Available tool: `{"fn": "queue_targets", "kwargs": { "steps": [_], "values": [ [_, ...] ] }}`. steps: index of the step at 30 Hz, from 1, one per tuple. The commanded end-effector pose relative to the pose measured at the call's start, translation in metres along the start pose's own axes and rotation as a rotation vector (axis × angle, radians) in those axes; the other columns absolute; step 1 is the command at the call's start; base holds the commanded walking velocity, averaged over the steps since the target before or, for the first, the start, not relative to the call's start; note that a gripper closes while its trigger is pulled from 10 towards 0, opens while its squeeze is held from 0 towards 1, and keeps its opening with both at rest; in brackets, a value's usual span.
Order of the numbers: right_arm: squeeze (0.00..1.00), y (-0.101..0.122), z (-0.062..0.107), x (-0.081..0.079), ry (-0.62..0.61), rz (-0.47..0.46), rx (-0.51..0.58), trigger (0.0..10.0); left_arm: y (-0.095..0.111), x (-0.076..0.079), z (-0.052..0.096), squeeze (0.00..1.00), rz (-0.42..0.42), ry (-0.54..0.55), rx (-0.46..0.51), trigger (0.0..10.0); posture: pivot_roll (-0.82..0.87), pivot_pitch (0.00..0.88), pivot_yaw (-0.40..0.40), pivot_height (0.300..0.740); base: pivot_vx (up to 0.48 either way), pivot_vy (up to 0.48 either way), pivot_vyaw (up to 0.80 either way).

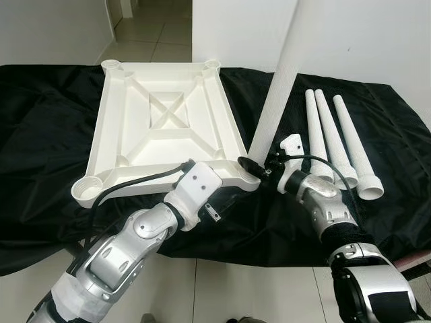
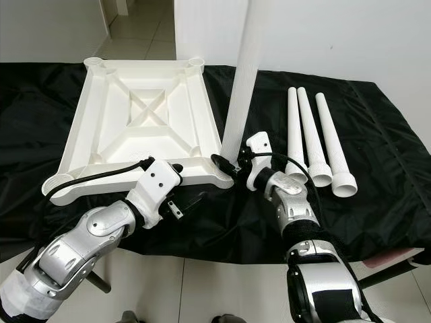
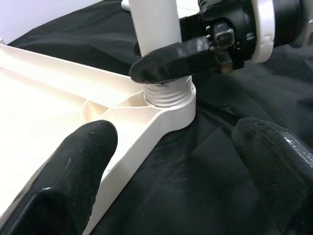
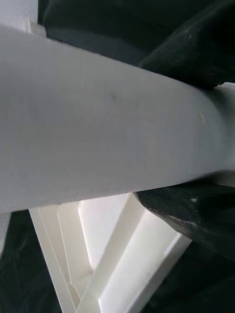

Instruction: Building children table

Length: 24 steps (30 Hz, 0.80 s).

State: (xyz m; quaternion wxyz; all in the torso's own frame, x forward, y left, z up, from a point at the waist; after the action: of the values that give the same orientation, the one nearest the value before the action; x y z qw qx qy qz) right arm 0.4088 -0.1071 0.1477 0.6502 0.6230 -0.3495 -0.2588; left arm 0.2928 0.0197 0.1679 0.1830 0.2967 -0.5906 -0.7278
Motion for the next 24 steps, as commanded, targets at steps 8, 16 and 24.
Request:
{"fn": "queue_targets", "kwargs": {
  "steps": [8, 16, 24],
  "values": [
    [0.0, -0.02, -0.001, 0.005, -0.305, -0.089, -0.101, 10.0, 0.001, 0.013, 0.0, 0.0, -0.001, -0.12, -0.005, 10.0, -0.02, 0.099, -0.014, 0.74, 0.0, 0.0, 0.0],
    [0.0, -0.023, 0.023, 0.013, -0.688, -0.103, -0.112, 10.0, 0.001, 0.015, -0.002, 0.0, 0.0, -0.119, -0.003, 10.0, -0.02, 0.101, -0.024, 0.74, 0.0, 0.0, 0.0],
    [0.0, -0.016, 0.02, -0.015, -0.692, -0.136, -0.087, 10.0, 0.001, 0.017, -0.002, 0.0, 0.012, -0.121, 0.003, 10.0, -0.03, 0.108, -0.022, 0.74, 0.0, 0.0, 0.0]
  ]
}}
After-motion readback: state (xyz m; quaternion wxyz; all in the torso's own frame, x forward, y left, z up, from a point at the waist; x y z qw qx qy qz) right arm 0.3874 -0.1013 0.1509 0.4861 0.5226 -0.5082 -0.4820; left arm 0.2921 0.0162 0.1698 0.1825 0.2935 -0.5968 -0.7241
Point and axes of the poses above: a point about 5 cm out from each wrist's last joint towards the gripper, its own z axis pointing back from the gripper into the wrist, its own y axis along the axis of the wrist's last joint, x = y × z, the point moved 6 cm from there along -z, pointing out of the wrist towards the gripper, and after that the axes turned 4 degrees about z, right-handed, at the moved point
